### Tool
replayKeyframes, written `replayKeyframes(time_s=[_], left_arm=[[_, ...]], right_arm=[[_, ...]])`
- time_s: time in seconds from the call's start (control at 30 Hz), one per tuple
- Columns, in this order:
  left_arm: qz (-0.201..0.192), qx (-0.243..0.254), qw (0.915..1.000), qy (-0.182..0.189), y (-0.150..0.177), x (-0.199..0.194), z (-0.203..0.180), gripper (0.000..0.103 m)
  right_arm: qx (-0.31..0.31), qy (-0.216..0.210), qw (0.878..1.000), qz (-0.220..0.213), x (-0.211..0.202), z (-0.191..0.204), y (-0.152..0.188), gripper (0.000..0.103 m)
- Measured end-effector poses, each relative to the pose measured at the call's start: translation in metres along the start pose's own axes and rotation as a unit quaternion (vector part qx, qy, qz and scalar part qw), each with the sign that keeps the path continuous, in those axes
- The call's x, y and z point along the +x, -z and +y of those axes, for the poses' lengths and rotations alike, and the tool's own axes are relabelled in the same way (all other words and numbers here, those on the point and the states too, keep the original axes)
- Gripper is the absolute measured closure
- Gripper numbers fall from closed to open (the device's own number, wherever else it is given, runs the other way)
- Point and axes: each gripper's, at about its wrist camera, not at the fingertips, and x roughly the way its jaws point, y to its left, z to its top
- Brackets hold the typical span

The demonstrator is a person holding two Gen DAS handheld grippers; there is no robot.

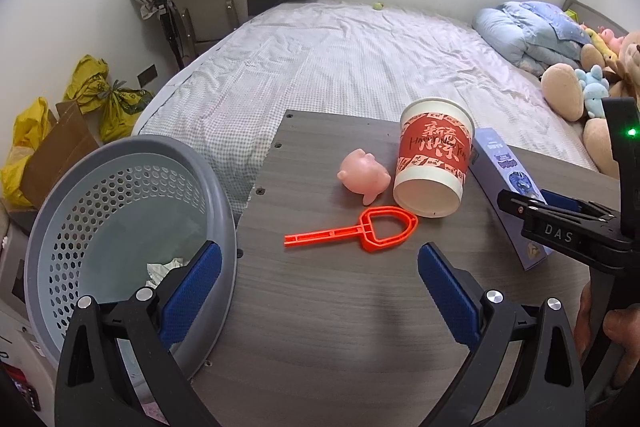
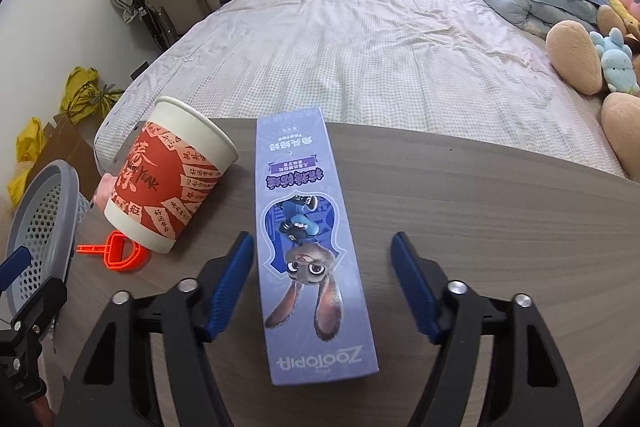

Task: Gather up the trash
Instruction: 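Close the right gripper around the blue Zootopia box while the left gripper approaches the paper cup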

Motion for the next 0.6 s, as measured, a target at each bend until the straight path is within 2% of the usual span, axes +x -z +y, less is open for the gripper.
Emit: replayKeyframes(time_s=[0.1,0.17,0.6], left_arm=[[0.001,0.005,1.0,-0.001,-0.001,0.001,-0.002,0.006],[0.002,0.009,1.0,0.0,-0.001,0.002,-0.005,0.006],[-0.001,0.033,0.9992,0.025,-0.03,0.018,-0.035,0.006]], right_arm=[[-0.004,-0.007,1.0,-0.002,0.002,0.002,0.0,0.043],[-0.009,-0.006,1.0,-0.001,0.003,0.004,0.0,0.058],[0.032,-0.026,0.999,-0.03,-0.029,-0.022,0.019,0.058]])
